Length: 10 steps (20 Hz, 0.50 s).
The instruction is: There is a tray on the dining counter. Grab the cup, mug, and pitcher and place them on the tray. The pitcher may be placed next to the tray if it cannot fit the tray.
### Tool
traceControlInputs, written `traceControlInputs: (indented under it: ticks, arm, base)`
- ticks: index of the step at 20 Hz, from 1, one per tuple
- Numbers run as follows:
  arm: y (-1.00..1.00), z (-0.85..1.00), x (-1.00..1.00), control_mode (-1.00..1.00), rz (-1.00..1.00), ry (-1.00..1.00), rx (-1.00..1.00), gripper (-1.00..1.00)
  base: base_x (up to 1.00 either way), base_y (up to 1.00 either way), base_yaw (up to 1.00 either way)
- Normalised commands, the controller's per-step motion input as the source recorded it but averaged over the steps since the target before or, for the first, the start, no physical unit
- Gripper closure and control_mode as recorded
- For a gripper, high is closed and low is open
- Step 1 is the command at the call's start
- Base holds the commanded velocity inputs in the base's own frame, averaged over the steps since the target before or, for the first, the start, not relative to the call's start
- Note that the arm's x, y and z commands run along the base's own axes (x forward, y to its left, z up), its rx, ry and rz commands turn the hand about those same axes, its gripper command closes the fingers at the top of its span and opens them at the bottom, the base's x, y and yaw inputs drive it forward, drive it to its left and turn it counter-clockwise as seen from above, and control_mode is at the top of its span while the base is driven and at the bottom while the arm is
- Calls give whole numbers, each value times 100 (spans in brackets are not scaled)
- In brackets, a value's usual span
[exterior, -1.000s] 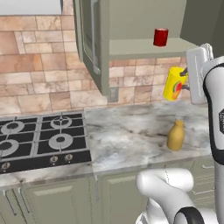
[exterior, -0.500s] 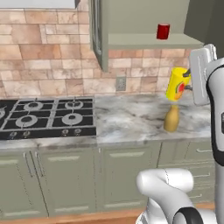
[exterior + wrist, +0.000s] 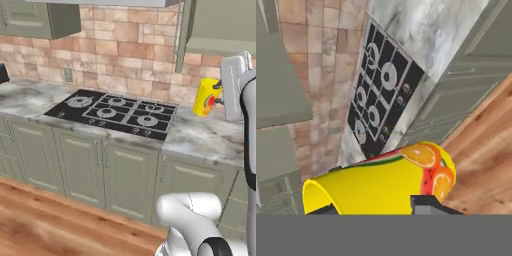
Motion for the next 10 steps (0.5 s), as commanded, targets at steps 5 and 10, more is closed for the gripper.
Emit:
traceControlInputs:
  ticks: [5, 10]
  arm:
    - [0, 0, 0, 100, 0, 0, 0, 100]
    - [0, 0, 0, 100, 0, 0, 0, 100]
  base:
    - [-39, 27, 87]
    - [-45, 44, 89]
